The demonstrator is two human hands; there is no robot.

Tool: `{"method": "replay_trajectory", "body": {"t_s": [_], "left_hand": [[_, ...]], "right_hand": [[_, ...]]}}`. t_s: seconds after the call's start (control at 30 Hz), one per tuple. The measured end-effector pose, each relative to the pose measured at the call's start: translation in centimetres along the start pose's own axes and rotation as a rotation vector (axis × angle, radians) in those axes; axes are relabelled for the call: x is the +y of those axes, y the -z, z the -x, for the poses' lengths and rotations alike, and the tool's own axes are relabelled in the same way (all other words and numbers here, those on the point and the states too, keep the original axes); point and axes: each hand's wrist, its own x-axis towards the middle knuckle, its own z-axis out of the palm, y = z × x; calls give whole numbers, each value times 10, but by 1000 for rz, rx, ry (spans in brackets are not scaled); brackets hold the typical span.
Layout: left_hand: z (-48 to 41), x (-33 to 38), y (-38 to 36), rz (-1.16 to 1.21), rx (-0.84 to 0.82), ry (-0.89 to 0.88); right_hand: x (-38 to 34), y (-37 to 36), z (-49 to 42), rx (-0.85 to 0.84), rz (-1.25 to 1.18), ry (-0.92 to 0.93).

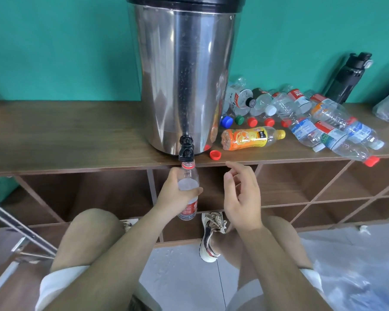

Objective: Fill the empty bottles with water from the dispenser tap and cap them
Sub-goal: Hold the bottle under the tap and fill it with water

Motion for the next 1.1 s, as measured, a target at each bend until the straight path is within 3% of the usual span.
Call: {"method": "replay_trajectory", "body": {"t_s": [0.27,0.37,0.47,0.57,1.1], "left_hand": [[-4,-6,4,-92,13,-39],[-11,-6,9,-167,-44,-142],[-16,-6,12,-203,-89,-258],[-20,-16,16,-199,-64,-208],[-18,-24,16,-142,-75,-183]], "right_hand": [[-20,-16,-1,-12,-89,16],[-47,-19,-21,-99,-109,165],[-72,-20,-51,-301,-4,361],[-75,-30,-68,-388,145,457],[-42,-5,-66,-277,34,383]]}}
